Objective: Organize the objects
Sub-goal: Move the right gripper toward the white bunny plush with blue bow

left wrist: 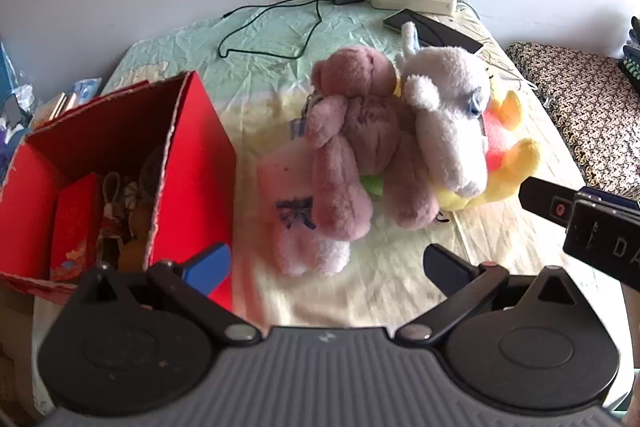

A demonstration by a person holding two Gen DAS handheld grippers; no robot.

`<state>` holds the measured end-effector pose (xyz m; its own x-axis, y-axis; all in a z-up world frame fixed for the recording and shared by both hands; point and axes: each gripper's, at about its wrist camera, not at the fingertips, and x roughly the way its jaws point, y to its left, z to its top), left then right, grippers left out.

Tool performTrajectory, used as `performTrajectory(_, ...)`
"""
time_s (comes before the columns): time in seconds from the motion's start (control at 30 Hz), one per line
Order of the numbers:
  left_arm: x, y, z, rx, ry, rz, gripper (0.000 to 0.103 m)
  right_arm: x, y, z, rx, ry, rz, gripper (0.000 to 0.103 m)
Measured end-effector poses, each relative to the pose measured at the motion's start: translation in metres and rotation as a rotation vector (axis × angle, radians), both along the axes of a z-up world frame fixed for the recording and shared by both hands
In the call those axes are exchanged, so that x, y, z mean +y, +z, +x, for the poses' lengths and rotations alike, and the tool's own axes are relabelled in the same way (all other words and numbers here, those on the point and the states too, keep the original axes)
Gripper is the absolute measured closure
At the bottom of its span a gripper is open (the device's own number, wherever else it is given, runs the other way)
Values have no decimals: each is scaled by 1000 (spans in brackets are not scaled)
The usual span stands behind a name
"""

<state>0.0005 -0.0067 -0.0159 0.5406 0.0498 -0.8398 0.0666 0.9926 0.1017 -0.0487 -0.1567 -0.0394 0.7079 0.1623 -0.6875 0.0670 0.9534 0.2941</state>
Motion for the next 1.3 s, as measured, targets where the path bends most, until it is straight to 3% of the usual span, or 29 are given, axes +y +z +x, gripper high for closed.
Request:
performTrajectory(0.53,1,-12,-10,27,21,0,0,7,-14,0,39,37,41,46)
performTrajectory(1.3,0,-32,17,90,-70,-20,0,1,-28,10,79,-45,109,49)
